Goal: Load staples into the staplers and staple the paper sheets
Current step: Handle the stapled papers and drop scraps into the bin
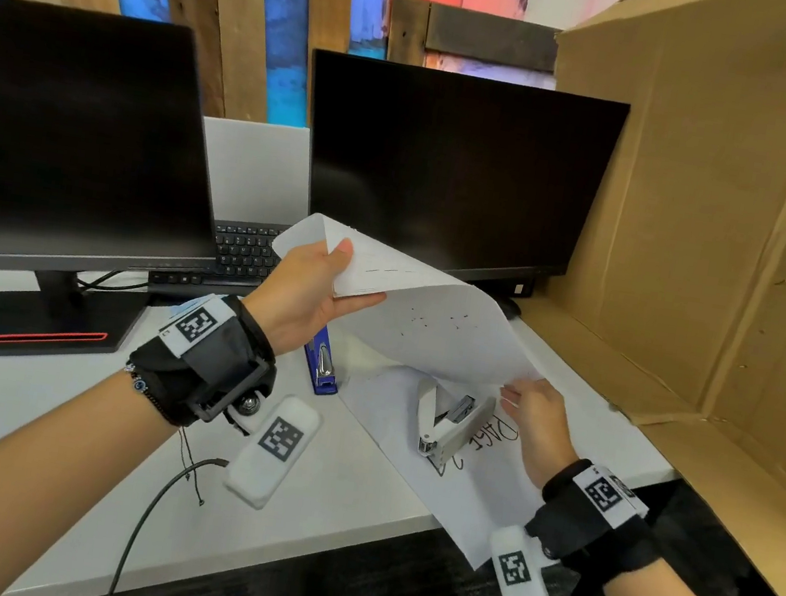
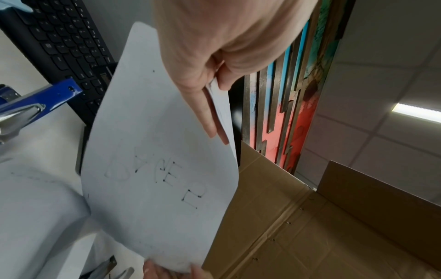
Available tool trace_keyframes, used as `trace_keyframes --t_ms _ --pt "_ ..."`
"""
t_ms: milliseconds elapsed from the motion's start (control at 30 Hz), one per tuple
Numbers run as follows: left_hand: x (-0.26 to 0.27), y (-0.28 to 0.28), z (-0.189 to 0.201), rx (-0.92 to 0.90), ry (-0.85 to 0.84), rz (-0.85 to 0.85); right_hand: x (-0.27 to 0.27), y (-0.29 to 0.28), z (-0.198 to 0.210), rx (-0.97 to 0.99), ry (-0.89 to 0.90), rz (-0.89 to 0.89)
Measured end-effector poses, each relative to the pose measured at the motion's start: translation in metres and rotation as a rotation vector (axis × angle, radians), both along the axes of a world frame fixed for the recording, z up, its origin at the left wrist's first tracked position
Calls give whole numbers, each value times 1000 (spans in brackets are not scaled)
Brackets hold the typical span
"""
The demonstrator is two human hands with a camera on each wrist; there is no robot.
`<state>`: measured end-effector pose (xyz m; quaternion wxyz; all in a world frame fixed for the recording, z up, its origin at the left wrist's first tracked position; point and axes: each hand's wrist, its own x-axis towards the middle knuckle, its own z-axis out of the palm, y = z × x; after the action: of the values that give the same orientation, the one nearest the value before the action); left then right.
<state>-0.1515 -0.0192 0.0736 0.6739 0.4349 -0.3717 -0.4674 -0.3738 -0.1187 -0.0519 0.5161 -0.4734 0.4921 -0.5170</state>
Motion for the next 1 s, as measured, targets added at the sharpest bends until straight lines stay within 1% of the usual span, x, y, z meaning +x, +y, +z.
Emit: trace_keyframes --t_ms 67,167,200,233,333,400,467,500,533,567,600,633,667,700,733,767,800,867,900,933,967,1000 --pt "2 2 3 10 -44 -21 -5 5 13 110 -292 39" --pt "11 11 8 46 -180 -147 -25 6 24 277 -675 120" --pt "15 14 9 62 -250 -198 -32 5 25 307 -734 136" --pt "19 18 10 70 -335 -240 -37 3 26 312 -742 131" --pt "28 28 5 85 -618 -287 -47 -5 23 249 -559 89" --pt "30 31 -1 109 -733 -297 -55 -7 15 167 -437 132" --pt "30 33 -7 135 -747 -303 -57 -4 10 165 -291 185" --pt "30 33 -10 147 -722 -299 -56 -1 9 148 -164 179" --pt "28 33 -12 156 -687 -294 -54 3 8 70 44 128" --pt "26 33 -13 163 -652 -285 -51 9 9 -81 313 37" --pt "23 33 -13 169 -622 -270 -47 15 12 -292 581 -60" --pt "19 32 -14 175 -589 -252 -43 23 17 -551 776 -129" --pt "15 30 -16 180 -546 -235 -38 33 24 -795 874 -120" --pt "11 29 -18 185 -489 -223 -32 44 32 -975 903 -35" --pt "6 27 -19 189 -424 -215 -27 52 37 -1092 902 83" --pt "1 26 -22 193 -357 -210 -20 60 42 -1169 909 185" --pt "-3 25 -24 196 -295 -203 -14 66 46 -1231 932 220" --pt "-10 26 -25 198 -211 -203 -2 71 46 -1349 945 168" --pt "-13 29 -25 193 -196 -220 1 70 46 -1395 919 122" --pt "-16 32 -24 188 -212 -247 3 68 47 -1438 888 74" --pt "-18 35 -23 185 -270 -262 3 66 50 -1454 862 37" --pt "-19 39 -22 174 -381 -242 3 63 54 -1432 837 20"
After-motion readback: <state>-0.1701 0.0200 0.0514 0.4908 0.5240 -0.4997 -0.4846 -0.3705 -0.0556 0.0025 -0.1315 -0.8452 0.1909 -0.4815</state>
